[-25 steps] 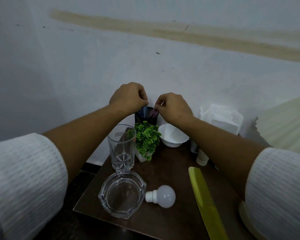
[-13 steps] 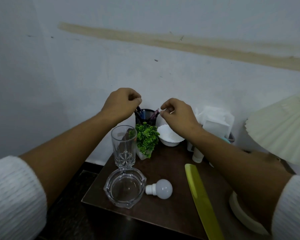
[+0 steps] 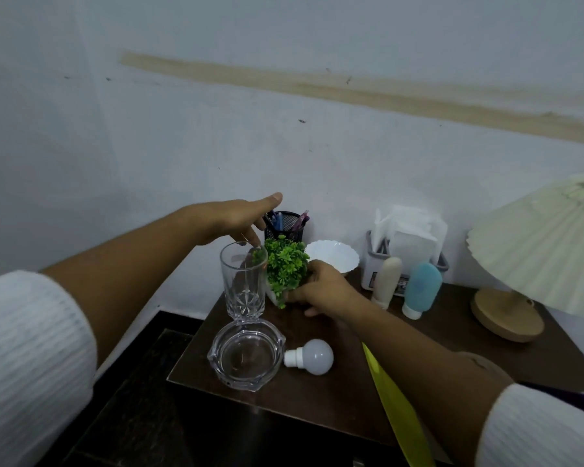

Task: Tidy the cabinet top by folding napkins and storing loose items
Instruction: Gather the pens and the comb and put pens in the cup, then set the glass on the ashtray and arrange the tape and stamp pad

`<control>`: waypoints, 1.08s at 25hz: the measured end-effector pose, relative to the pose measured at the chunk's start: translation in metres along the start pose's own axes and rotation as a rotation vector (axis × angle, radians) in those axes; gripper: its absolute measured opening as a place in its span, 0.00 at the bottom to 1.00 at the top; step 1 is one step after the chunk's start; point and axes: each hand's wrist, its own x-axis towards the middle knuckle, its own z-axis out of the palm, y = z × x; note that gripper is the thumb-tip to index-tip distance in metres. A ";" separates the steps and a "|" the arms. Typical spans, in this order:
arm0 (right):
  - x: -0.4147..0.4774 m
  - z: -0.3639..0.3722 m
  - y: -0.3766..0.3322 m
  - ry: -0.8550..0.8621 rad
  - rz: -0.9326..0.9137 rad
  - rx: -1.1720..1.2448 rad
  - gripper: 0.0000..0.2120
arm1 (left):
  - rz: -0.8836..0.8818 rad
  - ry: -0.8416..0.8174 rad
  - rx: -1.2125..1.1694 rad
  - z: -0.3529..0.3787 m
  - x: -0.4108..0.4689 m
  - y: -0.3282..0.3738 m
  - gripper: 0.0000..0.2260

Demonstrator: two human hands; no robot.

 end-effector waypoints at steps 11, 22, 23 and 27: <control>0.020 0.004 0.015 -0.037 -0.117 0.075 0.31 | -0.009 -0.205 0.191 0.012 0.037 0.018 0.44; -0.022 -0.057 -0.026 0.281 -0.218 0.238 0.23 | 0.154 0.131 -0.415 0.034 -0.008 0.054 0.41; -0.025 -0.062 -0.028 0.319 -0.220 0.228 0.22 | 0.137 0.127 -0.523 0.047 -0.009 0.055 0.42; -0.026 -0.066 -0.028 0.401 -0.200 0.173 0.17 | 0.098 0.061 -0.828 0.083 0.002 0.055 0.46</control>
